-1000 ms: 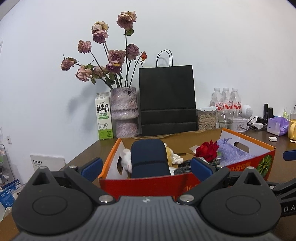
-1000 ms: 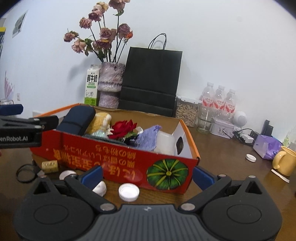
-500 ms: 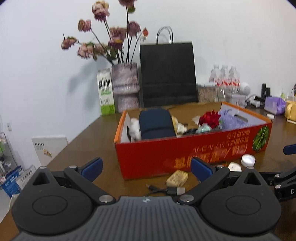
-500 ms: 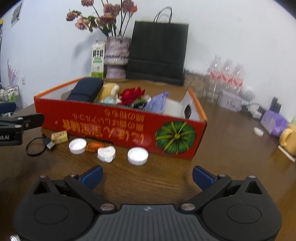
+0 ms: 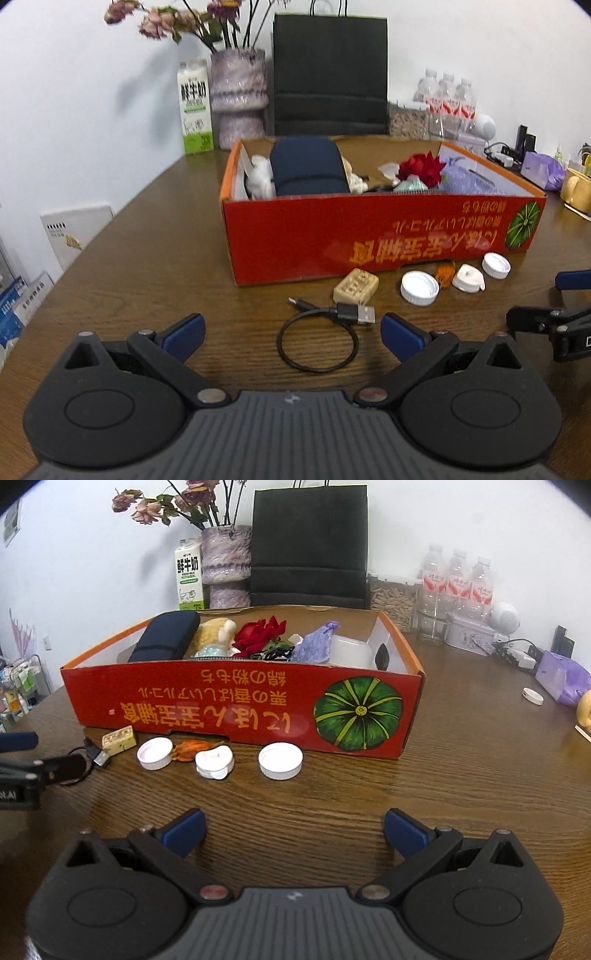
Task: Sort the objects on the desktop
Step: 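Grasp the black USB cable with the left tool while the right tool grasps a white cap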
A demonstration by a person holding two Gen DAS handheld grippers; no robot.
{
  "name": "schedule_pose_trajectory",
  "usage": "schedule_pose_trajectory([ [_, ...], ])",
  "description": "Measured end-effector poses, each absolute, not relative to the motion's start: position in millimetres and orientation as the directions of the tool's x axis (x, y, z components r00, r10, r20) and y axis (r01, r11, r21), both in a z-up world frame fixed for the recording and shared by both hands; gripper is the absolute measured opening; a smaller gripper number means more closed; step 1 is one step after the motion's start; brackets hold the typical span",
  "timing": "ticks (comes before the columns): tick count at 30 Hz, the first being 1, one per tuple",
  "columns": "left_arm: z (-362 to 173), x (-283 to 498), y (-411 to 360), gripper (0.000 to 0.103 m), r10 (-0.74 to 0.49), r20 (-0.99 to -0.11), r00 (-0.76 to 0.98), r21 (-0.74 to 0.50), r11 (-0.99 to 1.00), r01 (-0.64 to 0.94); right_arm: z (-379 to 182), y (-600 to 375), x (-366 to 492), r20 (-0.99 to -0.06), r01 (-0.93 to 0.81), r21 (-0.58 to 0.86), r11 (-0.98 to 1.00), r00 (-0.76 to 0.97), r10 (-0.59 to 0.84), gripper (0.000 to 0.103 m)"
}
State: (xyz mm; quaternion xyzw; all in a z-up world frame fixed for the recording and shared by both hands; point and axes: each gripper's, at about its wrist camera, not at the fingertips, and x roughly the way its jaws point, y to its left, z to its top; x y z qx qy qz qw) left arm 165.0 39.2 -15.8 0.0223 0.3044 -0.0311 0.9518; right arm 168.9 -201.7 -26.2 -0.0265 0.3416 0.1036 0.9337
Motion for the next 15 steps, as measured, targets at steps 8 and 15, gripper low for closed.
schedule_pose_trajectory([
  [8, -20, 182, 33, 0.103, -0.047, -0.636, 0.77, 0.015, 0.997, 0.073, -26, -199, 173, -0.644, -0.21, 0.023, 0.977, 0.745, 0.175, 0.103],
  [15, -17, 181, 30, 0.059, -0.078, -0.609, 0.789, 0.013, 0.994, 0.109, -25, -200, 174, -0.643, -0.217, 0.025, 0.976, 0.744, 0.182, 0.103],
])
